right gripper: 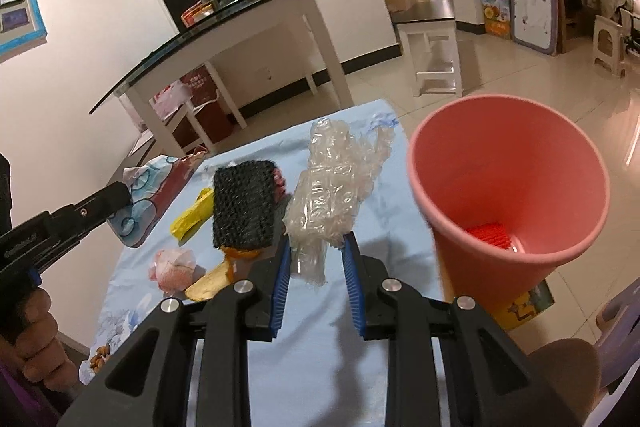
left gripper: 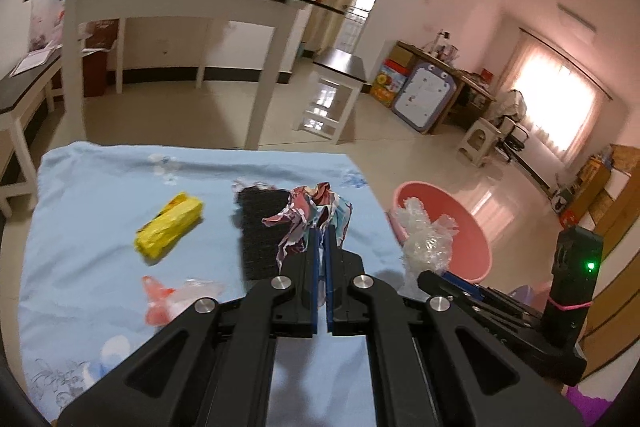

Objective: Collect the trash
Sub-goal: 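Carry the foil wrapper and bubble wrap over the pink bucket with both tools, then open both tools to drop the foil wrapper and bubble wrap into the bucket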

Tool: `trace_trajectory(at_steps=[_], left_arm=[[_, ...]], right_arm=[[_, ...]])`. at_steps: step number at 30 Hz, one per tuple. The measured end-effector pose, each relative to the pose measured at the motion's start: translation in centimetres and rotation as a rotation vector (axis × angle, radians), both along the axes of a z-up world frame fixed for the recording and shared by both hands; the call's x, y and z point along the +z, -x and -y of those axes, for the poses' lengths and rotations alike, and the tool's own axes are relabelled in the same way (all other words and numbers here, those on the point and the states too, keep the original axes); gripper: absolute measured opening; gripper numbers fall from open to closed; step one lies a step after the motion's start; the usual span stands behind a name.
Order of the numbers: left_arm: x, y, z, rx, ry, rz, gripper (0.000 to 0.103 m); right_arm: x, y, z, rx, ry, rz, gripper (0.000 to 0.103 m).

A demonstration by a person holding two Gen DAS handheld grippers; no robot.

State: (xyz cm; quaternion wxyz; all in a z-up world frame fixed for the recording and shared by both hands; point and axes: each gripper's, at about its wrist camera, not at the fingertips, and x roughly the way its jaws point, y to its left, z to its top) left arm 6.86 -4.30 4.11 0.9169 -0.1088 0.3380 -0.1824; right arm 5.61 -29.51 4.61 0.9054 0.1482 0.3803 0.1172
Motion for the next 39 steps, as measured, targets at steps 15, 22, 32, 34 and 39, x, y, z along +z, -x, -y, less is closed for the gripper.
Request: trace_trajectory(at_steps=[15,22,32,34,39], left_arm=[[-0.5,-2.8,11.8,-0.227,0.002,0.008,0.002],[-2.5,-4.8,16.8,-0.285,-0.026,-0.035,0.002],[-5.3,-7.0,21.0,-0.307,-0.088,-0.089,0.002],[-5.4,-7.1,21.4,-0.307,-0.097,-0.088,0.002],[-5.2,-7.5,21.5,-0.302,-0.102,-0.081,0.008]], right_arm=[[-0.2,-0.5,10.2,-0.235,0.048,0.000,0.027],[-2.0,-1.6,13.1,-0.273,0.051,-0.035,0.028],[-4.2,-2.6,14.7,-0.286,0.054,-0.071,0.030],[-4.3,-2.8,14.5,-0.291,0.059,-0.072,0.032],[-4.3,-3.1,14.7,-0.301,0.064,-0.062,0.044]])
